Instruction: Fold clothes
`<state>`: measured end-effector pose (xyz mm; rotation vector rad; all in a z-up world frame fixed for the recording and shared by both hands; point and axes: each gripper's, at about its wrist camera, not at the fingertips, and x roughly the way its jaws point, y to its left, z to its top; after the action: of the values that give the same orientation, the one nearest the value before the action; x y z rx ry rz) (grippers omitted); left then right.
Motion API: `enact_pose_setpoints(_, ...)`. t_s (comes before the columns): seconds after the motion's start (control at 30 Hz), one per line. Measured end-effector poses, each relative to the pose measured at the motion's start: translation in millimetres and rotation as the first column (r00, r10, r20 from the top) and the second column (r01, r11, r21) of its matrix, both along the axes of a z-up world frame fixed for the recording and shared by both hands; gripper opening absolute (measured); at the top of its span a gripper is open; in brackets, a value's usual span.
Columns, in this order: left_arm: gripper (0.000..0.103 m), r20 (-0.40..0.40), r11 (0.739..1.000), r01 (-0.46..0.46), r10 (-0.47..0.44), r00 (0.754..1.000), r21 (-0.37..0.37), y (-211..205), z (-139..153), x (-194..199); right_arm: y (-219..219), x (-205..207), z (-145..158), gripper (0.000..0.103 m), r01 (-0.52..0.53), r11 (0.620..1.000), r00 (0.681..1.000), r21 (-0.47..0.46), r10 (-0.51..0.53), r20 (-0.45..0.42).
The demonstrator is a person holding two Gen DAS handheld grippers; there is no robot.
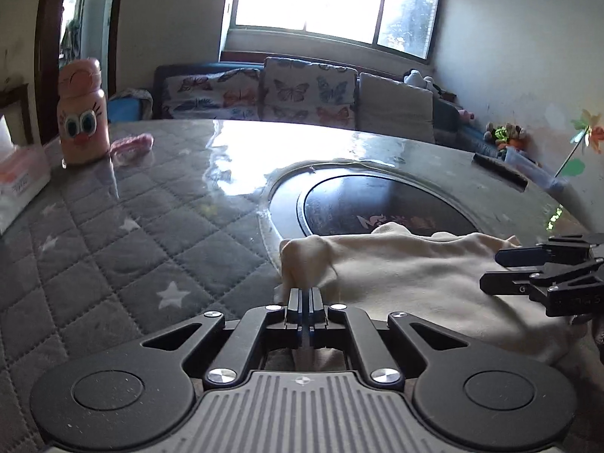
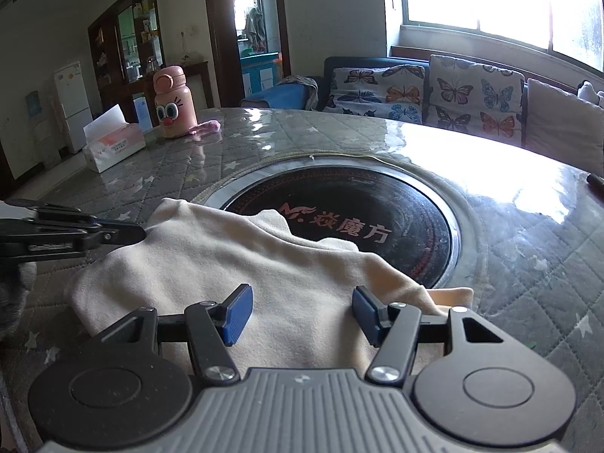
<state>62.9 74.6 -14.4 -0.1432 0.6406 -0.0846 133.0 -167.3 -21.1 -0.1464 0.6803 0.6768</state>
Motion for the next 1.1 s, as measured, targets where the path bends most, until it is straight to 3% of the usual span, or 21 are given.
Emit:
enact_pose_setpoints(0.2,0.006,0.002,1.000,-0.024,0.024,1.000,-0.020,7.3,7.0,-8.1,-2.1,-6.6,7.2,0.060,-0.008,1.000,1.000,0.015,0.008,0.018)
enact_pose_setpoints(0.27,0.023,0.005,0.999,-0.039,0.039,0.999,-0.024,9.7,10.1,-11.2,0.7,-12.6,10.8,0.060,-0.028,1.000,0.999,0.013,0.028,0.028)
enact_pose_setpoints(0.3,0.042,0.009,0.999,-0.048,0.049,0.999,-0.023,11.2,12.1,-13.0,4.0,-16.8,13.4,0.060,-0.045,0.999,0.998,0.009,0.045,0.036)
enact_pose_setpoints(0.33,0.051,0.014,0.998,-0.056,0.056,0.998,-0.021,12.8,13.9,-14.9,8.1,-21.6,15.7,0.060,-0.067,0.998,0.997,0.006,0.066,0.041)
enact_pose_setpoints(0.4,0.055,0.023,0.998,-0.066,0.066,0.998,-0.018,16.1,17.2,-18.7,16.6,-31.0,19.8,0.060,-0.111,0.994,0.993,-0.002,0.111,0.050)
enact_pose_setpoints(0.47,0.066,0.031,0.997,-0.080,0.080,0.996,-0.018,19.8,19.8,-22.2,26.3,-40.3,23.1,0.060,-0.157,0.988,0.986,-0.012,0.158,0.058)
enact_pose_setpoints(0.53,0.091,0.042,0.995,-0.100,0.100,0.994,-0.017,23.5,21.9,-26.1,34.9,-48.1,25.1,0.060,-0.197,0.980,0.978,-0.023,0.198,0.063)
enact_pose_setpoints(0.63,0.103,0.064,0.994,-0.109,0.109,0.992,-0.016,27.8,26.3,-32.6,56.0,-65.4,27.0,0.060,-0.279,0.959,0.956,-0.055,0.283,0.079)
enact_pose_setpoints(0.93,0.103,0.059,0.989,-0.136,0.140,0.988,-0.058,46.5,34.8,-38.2,109.5,-103.2,18.4,0.060,-0.439,0.883,0.884,-0.166,0.457,0.092)
enact_pose_setpoints(1.1,0.103,0.022,0.981,-0.149,0.153,0.988,-0.127,56.8,33.0,-36.1,132.1,-113.1,8.7,0.056,-0.461,0.858,0.867,-0.226,0.490,0.095)
